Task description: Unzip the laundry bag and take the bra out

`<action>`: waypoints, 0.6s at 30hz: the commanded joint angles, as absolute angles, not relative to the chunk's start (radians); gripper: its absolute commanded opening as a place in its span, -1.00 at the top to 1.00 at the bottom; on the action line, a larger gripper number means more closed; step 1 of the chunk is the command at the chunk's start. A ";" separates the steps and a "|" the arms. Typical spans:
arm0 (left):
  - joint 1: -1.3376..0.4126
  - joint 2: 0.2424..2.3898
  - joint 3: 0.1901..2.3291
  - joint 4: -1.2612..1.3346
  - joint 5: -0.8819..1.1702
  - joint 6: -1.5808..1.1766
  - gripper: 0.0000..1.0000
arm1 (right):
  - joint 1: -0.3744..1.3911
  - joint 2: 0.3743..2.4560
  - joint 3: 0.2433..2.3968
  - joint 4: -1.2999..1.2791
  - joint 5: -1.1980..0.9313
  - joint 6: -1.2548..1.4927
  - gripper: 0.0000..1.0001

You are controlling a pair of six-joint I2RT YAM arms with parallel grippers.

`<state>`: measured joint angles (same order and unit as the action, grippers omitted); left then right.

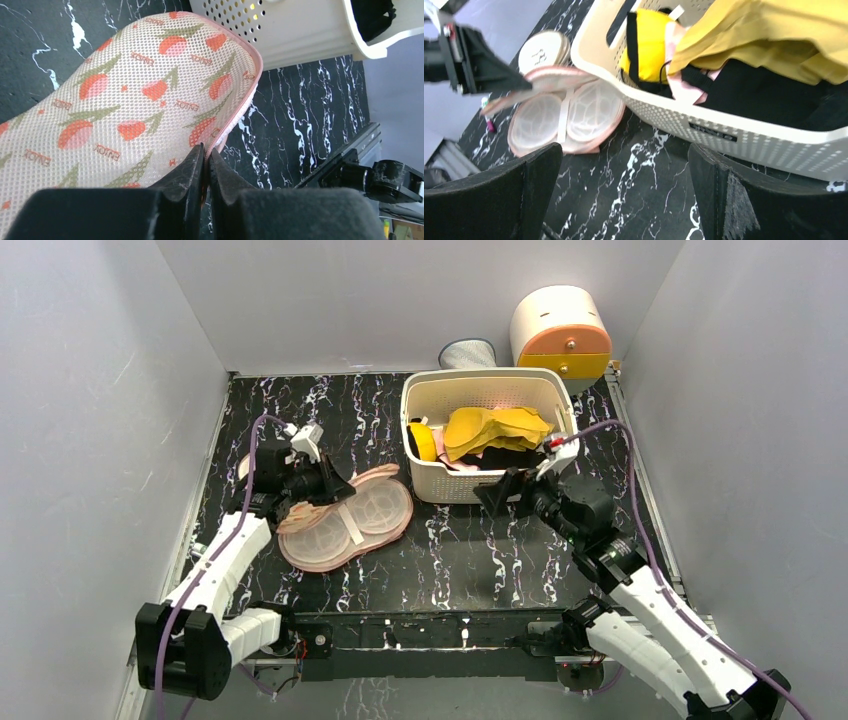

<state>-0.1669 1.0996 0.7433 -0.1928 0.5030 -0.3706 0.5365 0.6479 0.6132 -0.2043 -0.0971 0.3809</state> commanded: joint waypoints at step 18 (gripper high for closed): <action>-0.173 0.961 1.202 -0.260 0.273 -0.227 -0.97 | 0.538 0.985 1.246 -0.391 0.395 0.189 -0.96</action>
<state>-0.1688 0.9726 1.0855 -0.3168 0.3981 -0.2813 0.5365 0.9741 1.1118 -0.4046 0.2878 0.2726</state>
